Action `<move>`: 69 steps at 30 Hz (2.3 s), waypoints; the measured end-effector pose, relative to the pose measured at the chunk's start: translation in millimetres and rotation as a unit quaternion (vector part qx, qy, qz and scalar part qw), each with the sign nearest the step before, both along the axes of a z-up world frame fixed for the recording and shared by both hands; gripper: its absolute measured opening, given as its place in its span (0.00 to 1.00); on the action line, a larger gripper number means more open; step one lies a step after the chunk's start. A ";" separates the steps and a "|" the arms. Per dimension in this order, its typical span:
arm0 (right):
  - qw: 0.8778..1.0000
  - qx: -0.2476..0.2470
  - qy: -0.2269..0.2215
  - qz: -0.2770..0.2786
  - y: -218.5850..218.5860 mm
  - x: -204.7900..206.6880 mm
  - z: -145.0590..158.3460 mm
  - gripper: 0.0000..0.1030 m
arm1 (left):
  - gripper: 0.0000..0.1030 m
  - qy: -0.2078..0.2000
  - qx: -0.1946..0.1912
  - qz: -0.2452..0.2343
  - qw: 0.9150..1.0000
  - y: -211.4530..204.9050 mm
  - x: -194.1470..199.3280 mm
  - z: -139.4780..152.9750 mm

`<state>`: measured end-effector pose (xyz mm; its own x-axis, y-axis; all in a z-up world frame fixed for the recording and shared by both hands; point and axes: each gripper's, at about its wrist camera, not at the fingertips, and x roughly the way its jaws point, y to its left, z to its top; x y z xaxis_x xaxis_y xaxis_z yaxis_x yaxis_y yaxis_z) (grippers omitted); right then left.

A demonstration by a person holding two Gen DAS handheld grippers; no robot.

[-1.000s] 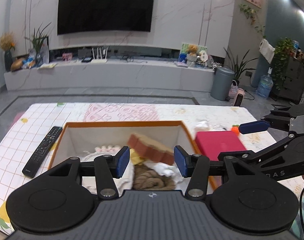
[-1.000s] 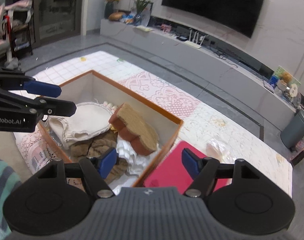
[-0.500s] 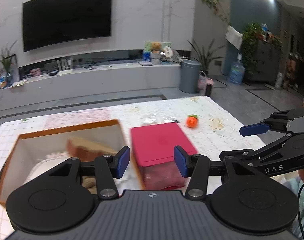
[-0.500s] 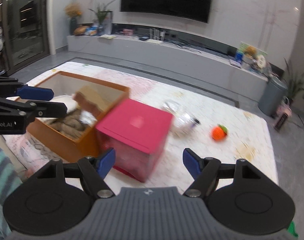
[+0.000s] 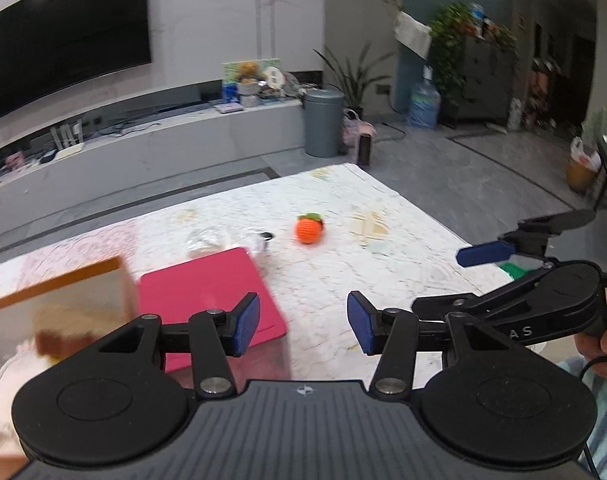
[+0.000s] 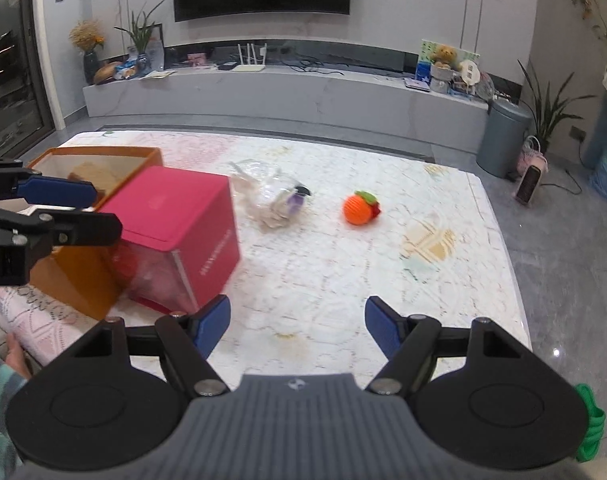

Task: Organize soft objects
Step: 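Move both tools toward the plastic bag and orange knitted fruit, then grasp the clear plastic bag with the left tool while the right tool grasps the orange knitted fruit, then carry the plastic bag and knitted fruit with both tools over the orange box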

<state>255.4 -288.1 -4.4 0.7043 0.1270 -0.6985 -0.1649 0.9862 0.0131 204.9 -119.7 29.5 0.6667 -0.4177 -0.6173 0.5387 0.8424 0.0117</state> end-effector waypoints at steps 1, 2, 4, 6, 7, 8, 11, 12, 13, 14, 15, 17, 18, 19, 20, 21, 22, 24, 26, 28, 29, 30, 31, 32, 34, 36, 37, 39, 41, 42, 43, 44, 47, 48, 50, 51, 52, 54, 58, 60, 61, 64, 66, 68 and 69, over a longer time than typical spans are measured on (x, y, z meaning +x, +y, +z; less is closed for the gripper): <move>1.000 0.001 0.000 -0.001 -2.8 2.8 -1.6 0.71 | 0.57 0.003 0.005 -0.007 1.000 -5.0 2.7 -1.0; 1.000 0.002 0.000 -0.002 -6.6 5.6 -2.8 0.71 | 0.57 0.007 0.012 -0.015 1.000 -10.9 6.6 -1.8; 1.000 0.000 -0.001 -0.002 -12.5 12.2 -5.0 0.71 | 0.57 0.014 0.030 -0.026 0.999 -22.8 15.5 -4.0; 1.000 0.000 0.001 0.002 -17.5 20.5 -7.0 0.71 | 0.57 0.020 0.051 -0.034 0.998 -32.5 27.0 -5.9; 1.000 -0.001 0.003 0.004 -19.9 25.2 -8.8 0.71 | 0.57 0.024 0.061 -0.038 0.997 -37.9 34.1 -6.9; 1.000 -0.002 0.004 0.006 -22.3 30.7 -10.8 0.71 | 0.57 0.028 0.073 -0.041 0.996 -42.2 41.5 -7.9; 1.000 -0.003 0.010 0.013 -27.3 47.7 -17.5 0.71 | 0.57 0.040 0.111 -0.054 0.992 -56.0 63.5 -12.7; 1.000 -0.004 0.013 0.016 -29.6 54.1 -20.4 0.71 | 0.57 0.042 0.124 -0.059 0.990 -59.9 70.9 -14.2; 1.000 -0.004 0.015 0.019 -30.9 59.9 -23.1 0.71 | 0.57 0.045 0.138 -0.064 0.987 -64.2 78.8 -16.6; 1.000 -0.004 0.018 0.022 -32.6 67.0 -26.4 0.71 | 0.57 0.049 0.151 -0.071 0.985 -67.9 86.2 -20.2; 0.999 -0.006 0.021 0.023 -34.4 74.3 -30.0 0.71 | 0.57 0.055 0.163 -0.080 0.982 -72.4 94.2 -23.9; 0.999 -0.009 0.027 0.028 -37.0 88.9 -35.3 0.71 | 0.57 0.067 0.185 -0.096 0.976 -80.1 109.6 -32.2; 0.999 -0.010 0.029 0.029 -38.5 96.9 -38.5 0.71 | 0.57 0.072 0.198 -0.101 0.972 -84.5 117.9 -37.3; 0.999 -0.011 0.033 0.029 -40.0 105.1 -42.4 0.71 | 0.57 0.075 0.210 -0.104 0.969 -87.8 126.0 -41.7; 0.999 -0.010 0.036 0.029 -41.7 112.7 -46.1 0.71 | 0.57 0.076 0.222 -0.106 0.966 -91.2 133.6 -45.7; 0.999 -0.009 0.039 0.030 -44.1 121.2 -50.4 0.71 | 0.57 0.076 0.234 -0.109 0.963 -94.9 141.9 -50.6; 0.999 -0.008 0.042 0.030 -45.5 129.2 -54.4 0.71 | 0.57 0.077 0.244 -0.110 0.960 -98.2 149.8 -54.5; 0.998 -0.009 0.047 0.031 -49.0 144.5 -62.9 0.71 | 0.58 0.079 0.267 -0.112 0.954 -103.4 166.4 -65.6; 0.998 -0.010 0.046 0.033 -52.1 159.6 -70.4 0.74 | 0.58 0.082 0.287 -0.116 0.947 -106.6 182.6 -76.2; 0.998 -0.011 0.046 0.035 -54.2 173.8 -77.2 0.77 | 0.58 0.093 0.296 -0.118 0.943 -108.8 199.2 -84.7; 0.998 -0.009 0.045 0.037 -55.6 181.5 -80.9 0.77 | 0.58 0.099 0.297 -0.122 0.942 -109.8 205.5 -88.7; 0.998 -0.009 0.044 0.039 -56.1 187.8 -84.1 0.77 | 0.58 0.105 0.300 -0.125 0.940 -111.4 210.4 -91.4; 0.998 -0.010 0.043 0.042 -56.5 194.7 -87.6 0.77 | 0.59 0.111 0.306 -0.128 0.937 -114.0 215.5 -94.9; 0.998 -0.011 0.042 0.047 -56.1 201.2 -90.1 0.77 | 0.59 0.115 0.313 -0.132 0.934 -116.0 220.2 -98.4; 0.998 -0.016 0.038 0.056 -54.7 214.3 -96.8 0.77 | 0.60 0.121 0.329 -0.138 0.927 -120.8 227.9 -104.3; 0.997 -0.019 0.038 0.064 -52.2 228.4 -102.5 0.78 | 0.62 0.126 0.346 -0.139 0.919 -123.8 235.2 -110.6; 0.997 -0.020 0.041 0.068 -50.9 234.0 -104.8 0.78 | 0.62 0.126 0.352 -0.140 0.917 -124.0 237.5 -112.5; 0.996 -0.023 0.041 0.069 -49.0 245.2 -109.8 0.79 | 0.62 0.129 0.357 -0.140 0.915 -123.5 242.6 -115.0; 0.997 -0.020 0.042 0.069 -48.7 254.2 -114.0 0.79 | 0.62 0.143 0.356 -0.138 0.913 -121.4 248.8 -117.2; 0.997 -0.017 0.042 0.070 -48.7 259.0 -116.0 0.79 | 0.63 0.148 0.355 -0.138 0.913 -120.0 251.1 -120.0; 0.997 -0.015 0.042 0.069 -48.2 262.2 -117.3 0.79 | 0.63 0.149 0.357 -0.138 0.912 -118.7 252.6 -122.2; 0.997 -0.014 0.041 0.069 -47.1 264.7 -119.5 0.78 | 0.63 0.148 0.360 -0.138 0.910 -118.0 254.3 -125.1; 0.997 -0.014 0.041 0.071 -42.7 272.3 -123.4 0.69 | 0.66 0.147 0.358 -0.136 0.912 -116.7 258.8 -128.1; 0.996 -0.014 0.044 0.070 -41.2 274.4 -125.1 0.63 | 0.66 0.145 0.358 -0.136 0.912 -116.7 259.1 -129.8; 0.997 -0.016 0.050 0.064 -39.4 276.4 -129.0 0.58 | 0.66 0.138 0.362 -0.139 0.911 -118.0 258.5 -132.5; 0.997 -0.023 0.049 0.060 -38.4 276.3 -130.2 0.51 | 0.65 0.135 0.362 -0.136 0.912 -118.0 259.5 -133.4; 0.997 -0.027 0.049 0.057 -38.2 276.2 -131.0 0.52 | 0.64 0.134 0.360 -0.134 0.913 -118.3 259.6 -133.2; 0.997 -0.023 0.051 0.054 -40.0 275.0 -131.0 0.51 | 0.59 0.123 0.361 -0.132 0.915 -118.6 257.0 -132.4; 0.997 -0.016 0.055 0.053 -42.9 271.4 -125.5 0.50 | 0.50 0.098 0.357 -0.128 0.920 -116.7 250.6 -129.0; 0.997 -0.019 0.049 0.057 -41.7 266.4 -118.7 0.50 | 0.48 0.081 0.356 -0.125 0.923 -116.0 245.3 -124.6; 0.997 -0.021 0.047 0.059 -40.6 263.1 -115.5 0.50 | 0.46 0.075 0.352 -0.124 0.925 -114.7 243.6 -121.5; 0.997 -0.026 0.041 0.064 -38.7 253.3 -103.6 0.50 | 0.46 0.057 0.331 -0.113 0.935 -112.3 237.6 -103.7; 0.997 -0.028 0.039 0.065 -37.9 246.0 -95.0 0.50 | 0.46 0.042 0.315 -0.108 0.942 -110.6 230.7 -87.3; 0.997 -0.034 0.036 0.067 -36.1 237.4 -85.4 0.50 | 0.46 0.031 0.300 -0.109 0.947 -108.6 221.6 -70.3; 0.997 -0.037 0.035 0.065 -35.5 233.1 -80.6 0.50 | 0.46 0.023 0.293 -0.111 0.949 -107.2 215.3 -60.7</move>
<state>488.5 -323.7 -85.1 0.6346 0.1604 -0.7560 -0.2932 0.9551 -0.0434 420.2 -226.9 -31.2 0.5691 -0.1214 -0.8132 0.7137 0.5642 0.4152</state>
